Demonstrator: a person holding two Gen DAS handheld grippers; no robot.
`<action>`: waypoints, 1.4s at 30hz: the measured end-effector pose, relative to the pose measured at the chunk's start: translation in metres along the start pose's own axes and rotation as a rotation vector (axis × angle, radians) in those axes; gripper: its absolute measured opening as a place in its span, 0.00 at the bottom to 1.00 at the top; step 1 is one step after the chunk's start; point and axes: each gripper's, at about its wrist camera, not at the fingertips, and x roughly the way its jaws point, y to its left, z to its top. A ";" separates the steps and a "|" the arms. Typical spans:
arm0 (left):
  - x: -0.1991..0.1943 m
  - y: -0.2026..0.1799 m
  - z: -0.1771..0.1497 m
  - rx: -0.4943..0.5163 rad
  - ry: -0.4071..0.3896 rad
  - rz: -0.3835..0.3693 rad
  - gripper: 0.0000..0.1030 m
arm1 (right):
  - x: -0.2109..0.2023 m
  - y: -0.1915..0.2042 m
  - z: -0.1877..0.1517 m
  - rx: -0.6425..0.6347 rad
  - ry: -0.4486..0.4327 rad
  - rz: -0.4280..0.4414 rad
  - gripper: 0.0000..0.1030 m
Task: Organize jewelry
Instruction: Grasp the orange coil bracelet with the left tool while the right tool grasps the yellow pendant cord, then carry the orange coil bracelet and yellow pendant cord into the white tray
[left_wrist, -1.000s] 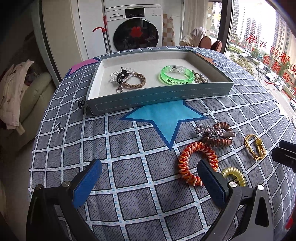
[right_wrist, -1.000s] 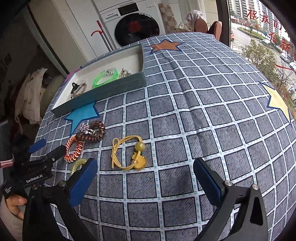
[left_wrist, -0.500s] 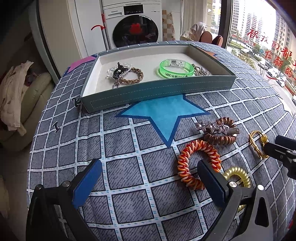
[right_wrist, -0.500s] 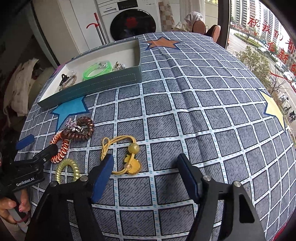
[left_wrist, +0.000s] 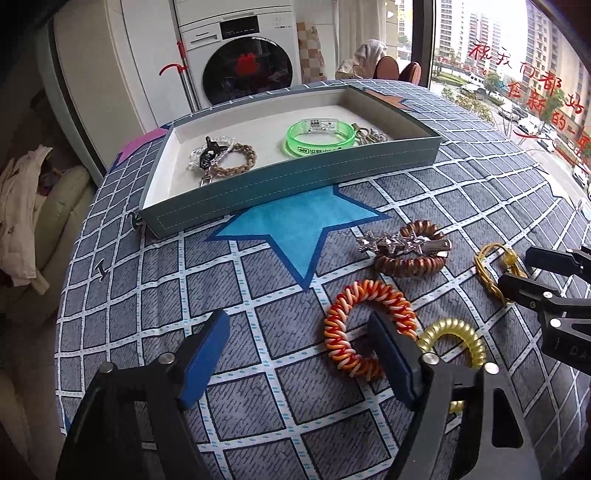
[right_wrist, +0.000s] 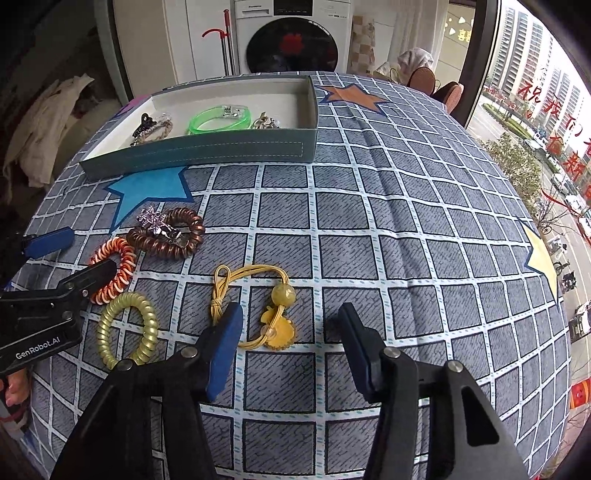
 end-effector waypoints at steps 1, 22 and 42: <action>-0.001 -0.003 0.000 0.014 -0.001 -0.005 0.83 | 0.000 0.001 0.000 -0.004 0.001 0.004 0.49; -0.021 -0.008 -0.006 0.040 -0.020 -0.114 0.32 | -0.016 -0.017 0.002 0.089 -0.030 0.068 0.22; -0.047 0.027 0.010 -0.053 -0.099 -0.124 0.31 | -0.047 -0.027 0.029 0.139 -0.108 0.161 0.22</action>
